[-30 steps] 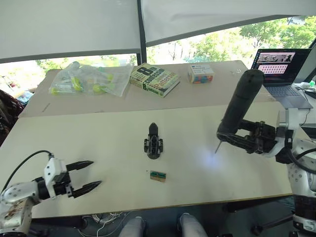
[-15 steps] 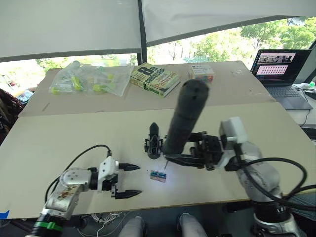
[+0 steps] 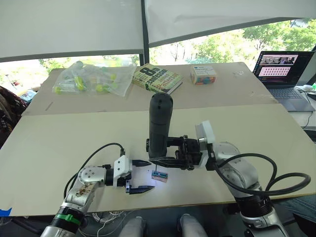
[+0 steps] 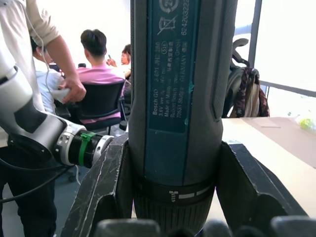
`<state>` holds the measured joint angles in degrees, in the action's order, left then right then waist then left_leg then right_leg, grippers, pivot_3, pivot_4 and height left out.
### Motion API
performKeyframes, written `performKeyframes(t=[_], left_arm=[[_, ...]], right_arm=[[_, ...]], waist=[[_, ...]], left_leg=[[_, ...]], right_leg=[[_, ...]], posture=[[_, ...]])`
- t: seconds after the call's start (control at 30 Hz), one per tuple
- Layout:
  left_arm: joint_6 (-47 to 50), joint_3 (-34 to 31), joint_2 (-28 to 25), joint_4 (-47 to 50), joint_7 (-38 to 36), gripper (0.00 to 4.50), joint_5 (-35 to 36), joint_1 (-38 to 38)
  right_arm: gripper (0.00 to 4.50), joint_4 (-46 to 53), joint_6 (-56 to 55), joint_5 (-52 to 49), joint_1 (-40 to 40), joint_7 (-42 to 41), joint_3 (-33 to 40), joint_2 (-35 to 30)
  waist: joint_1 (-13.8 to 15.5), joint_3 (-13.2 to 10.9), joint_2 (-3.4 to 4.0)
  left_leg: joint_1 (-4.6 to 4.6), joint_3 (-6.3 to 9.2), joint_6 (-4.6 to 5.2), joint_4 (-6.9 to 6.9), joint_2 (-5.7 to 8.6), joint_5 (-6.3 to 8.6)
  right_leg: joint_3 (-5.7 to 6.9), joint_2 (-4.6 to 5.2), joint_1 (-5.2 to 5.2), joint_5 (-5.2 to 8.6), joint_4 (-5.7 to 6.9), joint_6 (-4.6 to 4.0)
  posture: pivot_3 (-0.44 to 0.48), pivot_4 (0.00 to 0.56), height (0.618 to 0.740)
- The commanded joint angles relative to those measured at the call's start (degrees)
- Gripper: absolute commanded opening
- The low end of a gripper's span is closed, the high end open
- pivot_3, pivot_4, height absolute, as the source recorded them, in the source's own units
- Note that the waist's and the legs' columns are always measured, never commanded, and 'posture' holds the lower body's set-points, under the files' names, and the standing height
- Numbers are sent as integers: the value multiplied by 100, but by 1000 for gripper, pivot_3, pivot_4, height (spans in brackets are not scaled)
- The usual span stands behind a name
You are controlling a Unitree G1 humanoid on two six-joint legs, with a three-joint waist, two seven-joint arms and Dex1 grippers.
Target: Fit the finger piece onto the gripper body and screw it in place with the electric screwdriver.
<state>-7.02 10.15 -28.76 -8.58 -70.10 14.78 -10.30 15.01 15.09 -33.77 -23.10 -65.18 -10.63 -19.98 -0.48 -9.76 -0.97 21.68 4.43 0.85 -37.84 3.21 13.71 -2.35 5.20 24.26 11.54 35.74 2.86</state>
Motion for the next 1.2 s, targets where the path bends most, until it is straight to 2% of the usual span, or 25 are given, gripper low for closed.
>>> performKeyframes(t=[0.03, 0.5, 1.2], left_arm=[[-174, 151, 97, -420, 53, 4487, -196, 100], [-472, 205, 226, -656, -66, 4487, -156, 114], [26, 210, 176, -110, -19, 4487, -40, 131]], right_arm=[[1915, 87, -281, 15, -131, -71, 44, 68], [1915, -24, -289, 133, -130, -196, 85, 11], [1915, -146, -265, 314, -139, -208, 72, 19]], waist=[[7, 3, 5], [21, 15, 16], [21, 15, 16]], left_leg=[[-4, 0, 0, 0, 0, 0], [-17, 0, 0, 0, 1, 0], [-13, 0, 1, 0, 2, 0]], right_leg=[[0, 0, -3, 0, 0, 0], [-1, 0, -14, 1, 2, 2], [-1, 0, -11, 2, 2, 3]], posture=[[0, 150, 737], [0, 150, 737], [0, 150, 737]])
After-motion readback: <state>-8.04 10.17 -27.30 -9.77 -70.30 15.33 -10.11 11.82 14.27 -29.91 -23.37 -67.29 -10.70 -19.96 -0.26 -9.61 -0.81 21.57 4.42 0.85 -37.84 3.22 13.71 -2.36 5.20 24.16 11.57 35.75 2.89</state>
